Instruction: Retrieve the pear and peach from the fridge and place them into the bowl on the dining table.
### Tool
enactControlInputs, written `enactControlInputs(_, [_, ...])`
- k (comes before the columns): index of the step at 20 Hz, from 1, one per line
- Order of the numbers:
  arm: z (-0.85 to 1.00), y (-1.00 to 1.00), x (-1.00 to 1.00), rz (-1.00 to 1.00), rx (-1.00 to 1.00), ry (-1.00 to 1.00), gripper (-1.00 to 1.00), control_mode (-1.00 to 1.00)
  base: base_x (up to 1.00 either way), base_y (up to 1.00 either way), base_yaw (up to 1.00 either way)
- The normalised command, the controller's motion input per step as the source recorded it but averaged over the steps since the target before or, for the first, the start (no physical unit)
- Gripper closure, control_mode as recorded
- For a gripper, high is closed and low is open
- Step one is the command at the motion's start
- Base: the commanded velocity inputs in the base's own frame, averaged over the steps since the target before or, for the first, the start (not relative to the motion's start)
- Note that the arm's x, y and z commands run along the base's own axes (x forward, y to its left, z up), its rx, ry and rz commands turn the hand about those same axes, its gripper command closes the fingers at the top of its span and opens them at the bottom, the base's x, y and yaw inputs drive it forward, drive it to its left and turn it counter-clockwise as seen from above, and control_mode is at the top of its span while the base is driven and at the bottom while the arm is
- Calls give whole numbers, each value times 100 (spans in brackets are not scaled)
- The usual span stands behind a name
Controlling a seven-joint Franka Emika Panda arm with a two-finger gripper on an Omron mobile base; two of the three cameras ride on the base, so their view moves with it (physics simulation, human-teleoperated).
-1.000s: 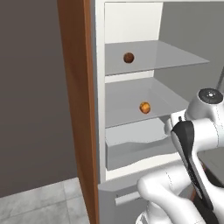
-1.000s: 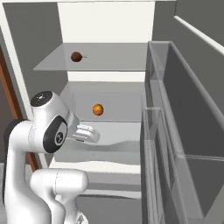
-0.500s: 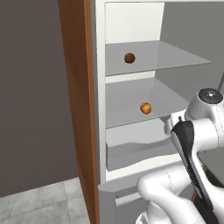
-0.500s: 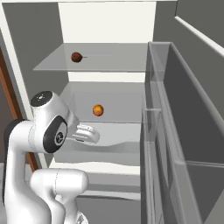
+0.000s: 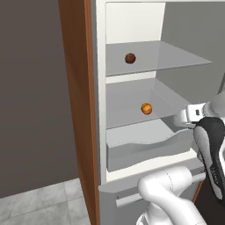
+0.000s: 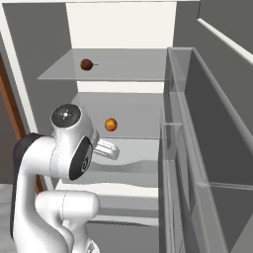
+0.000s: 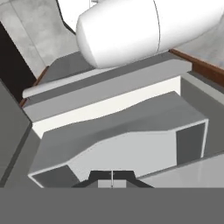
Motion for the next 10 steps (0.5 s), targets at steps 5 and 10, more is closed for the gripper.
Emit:
enactControlInputs(5, [72,9,-8,7,9,-23,100,-100,0,0,0])
enactControlInputs(10, [86,37,-7,0,-12,-10,100,-100,0,0,0])
